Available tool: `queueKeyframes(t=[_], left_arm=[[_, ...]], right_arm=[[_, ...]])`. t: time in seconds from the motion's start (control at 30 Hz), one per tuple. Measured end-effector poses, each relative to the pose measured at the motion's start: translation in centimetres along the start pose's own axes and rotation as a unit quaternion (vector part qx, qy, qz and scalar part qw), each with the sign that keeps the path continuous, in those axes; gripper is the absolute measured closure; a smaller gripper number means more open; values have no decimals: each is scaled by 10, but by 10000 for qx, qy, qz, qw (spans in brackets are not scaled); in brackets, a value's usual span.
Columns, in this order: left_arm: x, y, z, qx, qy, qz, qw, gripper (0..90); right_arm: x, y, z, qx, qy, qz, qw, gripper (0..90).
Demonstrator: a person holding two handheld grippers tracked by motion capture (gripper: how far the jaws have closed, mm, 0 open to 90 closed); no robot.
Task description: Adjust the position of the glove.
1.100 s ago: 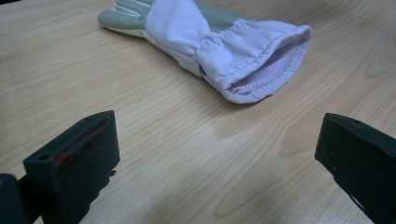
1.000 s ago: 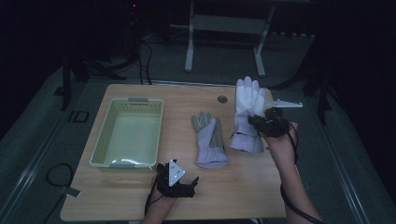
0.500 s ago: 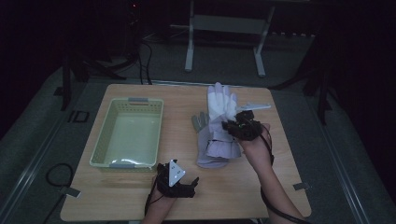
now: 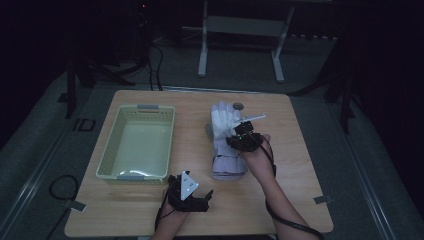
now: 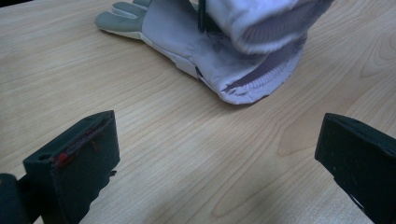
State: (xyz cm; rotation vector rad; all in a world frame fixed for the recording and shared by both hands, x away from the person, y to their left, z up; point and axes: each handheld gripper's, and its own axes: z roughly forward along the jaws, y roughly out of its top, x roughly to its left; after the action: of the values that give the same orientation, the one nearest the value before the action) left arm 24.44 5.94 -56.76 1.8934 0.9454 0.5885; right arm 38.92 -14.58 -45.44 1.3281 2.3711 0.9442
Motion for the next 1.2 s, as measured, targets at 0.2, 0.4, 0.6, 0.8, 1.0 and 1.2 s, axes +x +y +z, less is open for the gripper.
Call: queueKeyframes(t=[0.2,0.4,0.6,0.8,1.0,1.2], left_arm=[[0,0,0,-17,6,9,10000,0],[0,0,0,-2,6,11,10000,0],[0,0,0,-22,-7,-5,10000,0],[0,0,0,-17,-14,-12,10000,0],[0,0,0,-14,-3,2,10000,0],[0,0,1,46,-16,8,10000,0]], right_arm=[[-4,-6,18,154,-31,92,9998,784],[-3,-12,34,285,-64,128,9995,776],[-8,-21,38,349,-3,133,9993,772],[-12,-26,32,347,91,138,9993,762],[-14,-28,33,279,112,14,9995,644],[-17,-29,26,-24,177,-121,9998,336]])
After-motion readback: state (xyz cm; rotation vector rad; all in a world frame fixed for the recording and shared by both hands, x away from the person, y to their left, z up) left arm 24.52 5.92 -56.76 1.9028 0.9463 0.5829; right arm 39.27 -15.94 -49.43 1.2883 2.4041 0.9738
